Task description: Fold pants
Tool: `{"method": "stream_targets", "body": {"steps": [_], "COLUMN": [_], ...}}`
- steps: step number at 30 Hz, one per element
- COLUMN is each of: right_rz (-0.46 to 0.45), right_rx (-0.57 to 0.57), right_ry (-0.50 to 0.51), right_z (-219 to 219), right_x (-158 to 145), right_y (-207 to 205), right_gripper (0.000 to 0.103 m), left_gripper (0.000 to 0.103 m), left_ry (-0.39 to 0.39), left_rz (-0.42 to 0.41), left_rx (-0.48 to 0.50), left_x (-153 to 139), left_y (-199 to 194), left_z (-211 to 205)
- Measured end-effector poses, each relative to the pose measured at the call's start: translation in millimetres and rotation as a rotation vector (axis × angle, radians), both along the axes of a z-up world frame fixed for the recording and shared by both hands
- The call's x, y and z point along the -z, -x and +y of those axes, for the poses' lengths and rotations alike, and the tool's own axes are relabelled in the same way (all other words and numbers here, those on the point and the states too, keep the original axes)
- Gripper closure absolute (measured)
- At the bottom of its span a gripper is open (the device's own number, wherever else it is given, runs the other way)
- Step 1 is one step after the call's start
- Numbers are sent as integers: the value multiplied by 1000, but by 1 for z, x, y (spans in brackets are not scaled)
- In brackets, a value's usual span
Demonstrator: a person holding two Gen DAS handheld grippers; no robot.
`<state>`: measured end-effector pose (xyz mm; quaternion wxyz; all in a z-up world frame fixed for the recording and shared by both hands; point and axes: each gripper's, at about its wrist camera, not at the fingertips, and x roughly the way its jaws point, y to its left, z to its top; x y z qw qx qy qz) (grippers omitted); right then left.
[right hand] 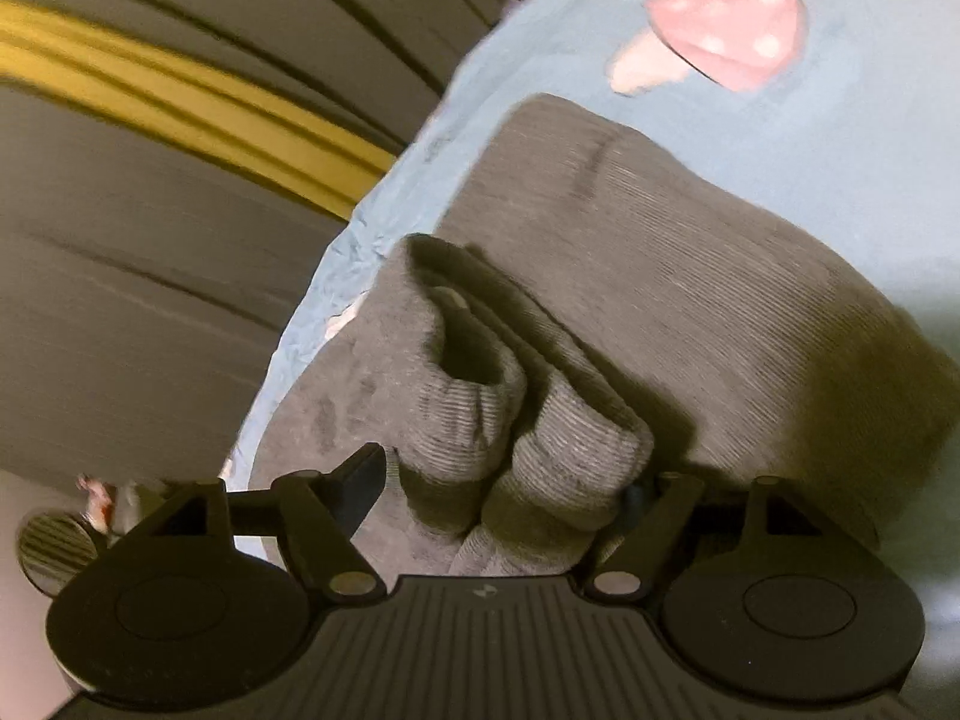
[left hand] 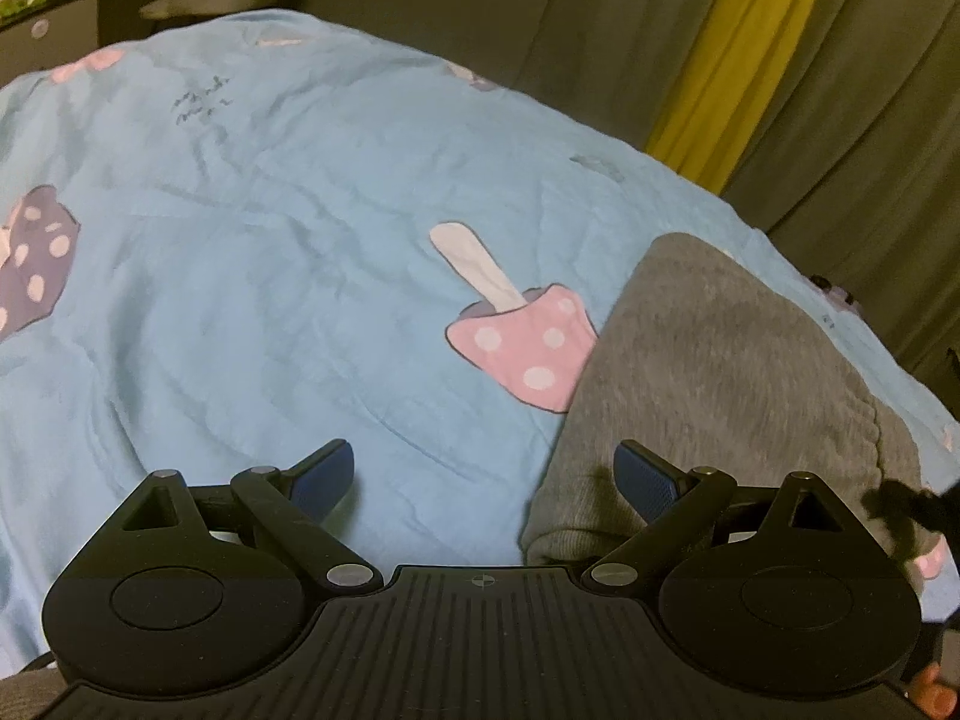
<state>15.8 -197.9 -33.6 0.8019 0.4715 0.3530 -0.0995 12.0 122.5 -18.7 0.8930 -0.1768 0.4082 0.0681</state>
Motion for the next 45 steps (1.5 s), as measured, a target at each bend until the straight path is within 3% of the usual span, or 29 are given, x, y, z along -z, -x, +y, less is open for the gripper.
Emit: {"method": "stream_targets", "body": {"steps": [2,3,7,9,11,14,15,17,18,20,22,27,33,35,37,38,40,42,45], "right_rz": [28,40,48,17,-119,-429,-445,-299,-241,-224,-171,-202,-330,-248,-41,26,-20,-46,-163], "right_rx": [-14,-15,-53,-85,-125,-102,-87,-54,-38,-1,19,-5,10,-2,0,7,40,85,43], "right_ry": [49,75,147,214,256,-3,5,226,249,98,79,100,87,151,247,267,254,359,465], "right_z": [6,7,12,20,27,0,-9,-12,-17,-34,-41,-42,-50,-52,-51,-53,-58,-58,-55], "right_x": [0,0,-12,-36,-68,-82,-79,-78,-72,-55,-42,-42,-34,-28,-14,-9,-16,-35,-56], "right_y": [-7,-9,-19,-24,-20,2,5,4,5,12,15,18,38,38,32,32,39,42,40], "right_gripper": [31,45,52,54,55,56,56,57,58,58,58,59,59,58,46,35,31,23,25], "left_gripper": [6,6,6,6,6,6,6,6,6,6,6,6,6,6,6,6,6,6,6], "left_ry": [-9,-12,-10,-9,-9,-2,3,9,8,-1,-14,-41,-42,-44,-52,-56,-64,-76,-120], "left_rz": [0,2,1,6,7,5,8,10,14,24,29,34,37,42,55,65,75,78,62], "left_rx": [3,3,0,-3,-3,-6,-9,-11,-10,-2,10,31,28,29,36,42,52,76,110], "left_x": [0,1,1,1,1,0,1,1,2,3,3,4,4,5,6,6,6,7,4], "left_y": [-1,-1,-1,-2,-1,0,0,0,-1,-3,-4,-4,-5,-6,-8,-9,-9,-10,-9], "left_z": [-1,-2,-2,-2,-2,0,1,2,2,0,-2,-7,-7,-8,-9,-11,-12,-15,-25]}}
